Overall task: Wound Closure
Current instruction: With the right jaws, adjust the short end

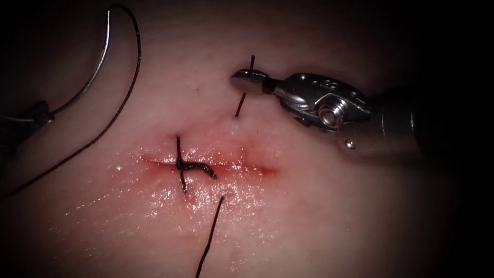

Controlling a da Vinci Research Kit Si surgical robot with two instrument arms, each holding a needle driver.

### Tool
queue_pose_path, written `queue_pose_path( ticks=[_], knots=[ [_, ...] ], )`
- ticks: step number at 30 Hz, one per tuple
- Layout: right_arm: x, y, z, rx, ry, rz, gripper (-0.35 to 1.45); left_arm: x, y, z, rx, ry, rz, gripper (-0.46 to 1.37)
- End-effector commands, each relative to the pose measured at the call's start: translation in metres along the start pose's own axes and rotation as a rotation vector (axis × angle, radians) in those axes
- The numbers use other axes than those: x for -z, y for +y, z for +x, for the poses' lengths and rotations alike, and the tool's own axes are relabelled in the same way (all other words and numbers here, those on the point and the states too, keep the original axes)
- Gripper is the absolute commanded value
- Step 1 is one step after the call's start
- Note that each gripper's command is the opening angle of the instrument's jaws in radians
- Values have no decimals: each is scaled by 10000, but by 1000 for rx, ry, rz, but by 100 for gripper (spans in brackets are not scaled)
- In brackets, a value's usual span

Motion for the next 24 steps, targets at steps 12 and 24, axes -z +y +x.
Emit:
queue_pose_path(
  ticks=[12, 24],
  knots=[
    [2, -2, -2, 18, 2, -6, -35, -1, 0, -1, -12, 1, -2, -35],
    [2, -2, -2, 18, 2, -6, -35, -2, 2, -1, -19, 1, 0, -35]
  ],
)
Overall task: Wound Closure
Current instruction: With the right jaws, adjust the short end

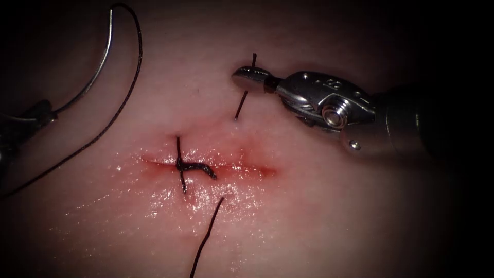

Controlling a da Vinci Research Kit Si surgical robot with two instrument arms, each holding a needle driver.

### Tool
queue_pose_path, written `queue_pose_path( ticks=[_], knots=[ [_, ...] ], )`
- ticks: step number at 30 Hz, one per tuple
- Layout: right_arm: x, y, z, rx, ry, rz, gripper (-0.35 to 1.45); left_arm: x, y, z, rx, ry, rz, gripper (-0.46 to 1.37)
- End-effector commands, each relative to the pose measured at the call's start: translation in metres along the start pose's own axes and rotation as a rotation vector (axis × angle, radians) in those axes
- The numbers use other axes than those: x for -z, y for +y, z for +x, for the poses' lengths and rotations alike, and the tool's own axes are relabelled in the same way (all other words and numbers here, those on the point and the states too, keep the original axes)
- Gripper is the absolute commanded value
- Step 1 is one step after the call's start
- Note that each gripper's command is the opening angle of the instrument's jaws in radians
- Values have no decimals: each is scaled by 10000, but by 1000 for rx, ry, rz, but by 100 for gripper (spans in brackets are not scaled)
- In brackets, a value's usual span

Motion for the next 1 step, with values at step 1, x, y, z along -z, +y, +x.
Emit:
queue_pose_path(
  ticks=[1],
  knots=[
    [0, 0, 0, 0, 0, -5, -35, 1, 0, 0, -6, 0, -2, -35]
  ],
)
